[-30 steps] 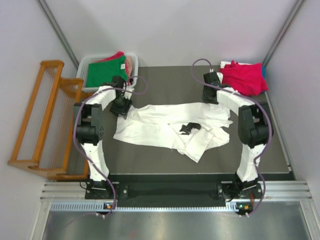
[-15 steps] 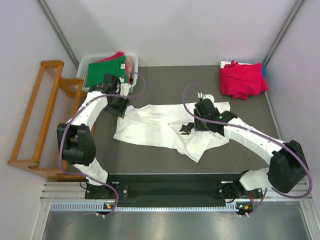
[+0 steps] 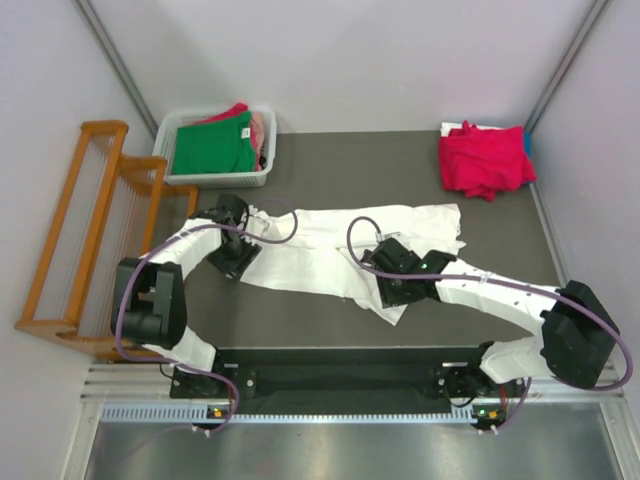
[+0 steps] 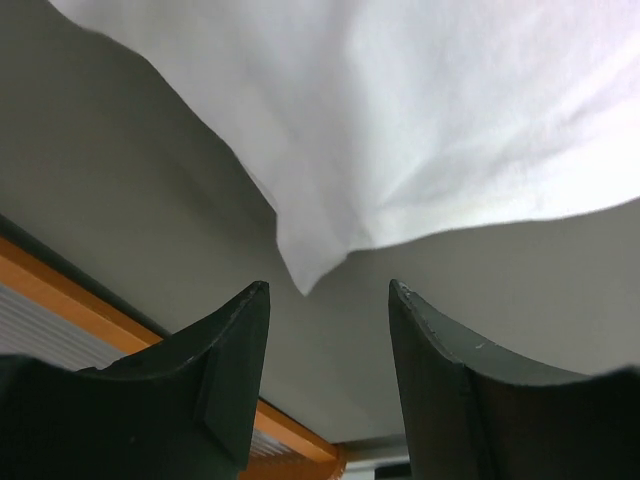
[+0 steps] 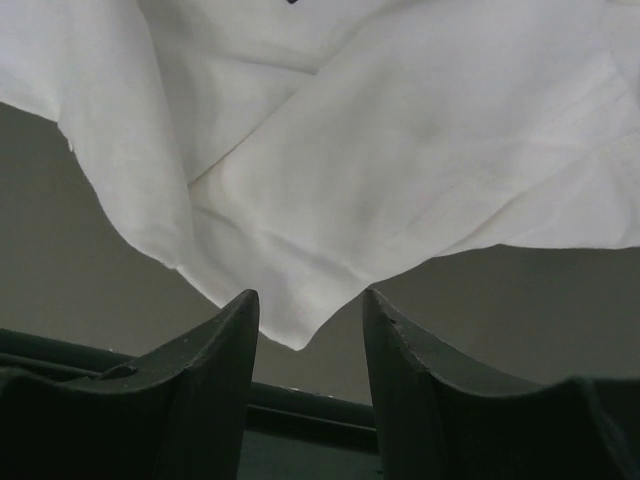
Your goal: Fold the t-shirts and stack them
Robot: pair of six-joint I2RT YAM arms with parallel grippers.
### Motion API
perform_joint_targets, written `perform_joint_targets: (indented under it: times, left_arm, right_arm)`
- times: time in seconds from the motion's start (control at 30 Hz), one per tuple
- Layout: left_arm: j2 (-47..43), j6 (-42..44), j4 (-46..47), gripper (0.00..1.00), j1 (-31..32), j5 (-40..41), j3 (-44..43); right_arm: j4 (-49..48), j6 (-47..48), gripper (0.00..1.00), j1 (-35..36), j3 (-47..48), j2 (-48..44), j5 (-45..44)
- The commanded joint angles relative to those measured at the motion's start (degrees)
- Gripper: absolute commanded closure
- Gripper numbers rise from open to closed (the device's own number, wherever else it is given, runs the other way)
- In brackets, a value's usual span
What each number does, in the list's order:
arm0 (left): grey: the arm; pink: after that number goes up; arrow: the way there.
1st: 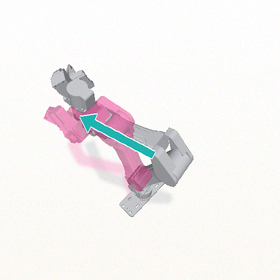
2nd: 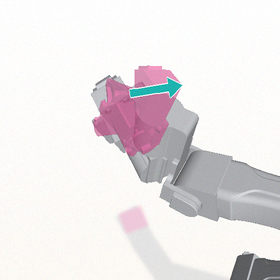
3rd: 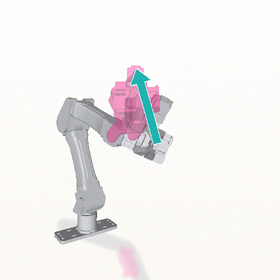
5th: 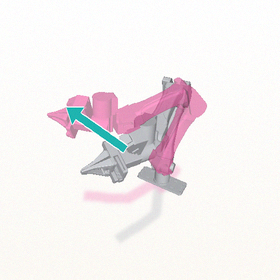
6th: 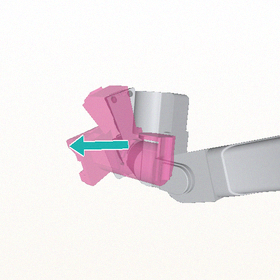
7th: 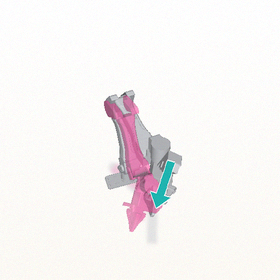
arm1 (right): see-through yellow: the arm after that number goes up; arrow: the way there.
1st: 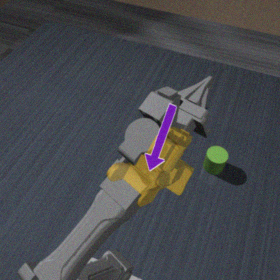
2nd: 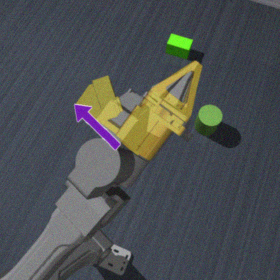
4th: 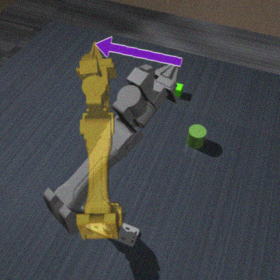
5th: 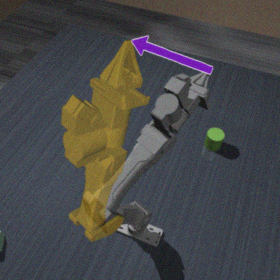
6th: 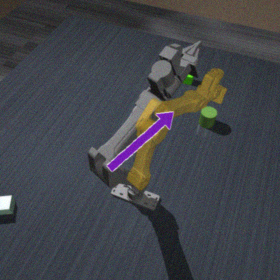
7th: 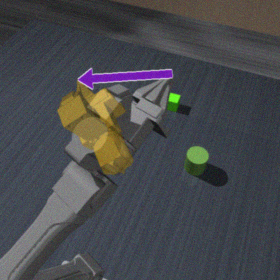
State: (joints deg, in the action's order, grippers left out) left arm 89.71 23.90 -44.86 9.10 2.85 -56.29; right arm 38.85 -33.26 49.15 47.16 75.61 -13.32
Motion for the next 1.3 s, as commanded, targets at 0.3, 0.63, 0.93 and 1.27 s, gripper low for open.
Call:
perform_joint_targets:
  times: [0.3, 0.63, 0.93, 1.27]
  left_arm:
    - [-2.6, -0.3, 8.4, 0.44, -0.8, -1.9, 2.9]
    - [-2.7, 0.6, 6.0, 0.46, -0.8, -5.1, 3.7]
    - [-2.1, 0.4, 4.6, 0.75, -0.8, -6.0, 2.5]
    - [-1.6, 0.5, 5.0, 0.78, -0.8, -5.2, 2.4]
  right_arm:
    - [2.2, -1.9, 0.53, 4.6, 2.8, 0.7, -1.1]
    - [4.1, -2.1, 0.54, 4.9, 2.9, -0.1, -1.6]
    - [5.4, -3.3, 0.54, 5.9, 1.8, -1.3, -1.6]
    - [9.1, -3.6, 0.45, 9.5, -0.7, -5.0, -1.1]
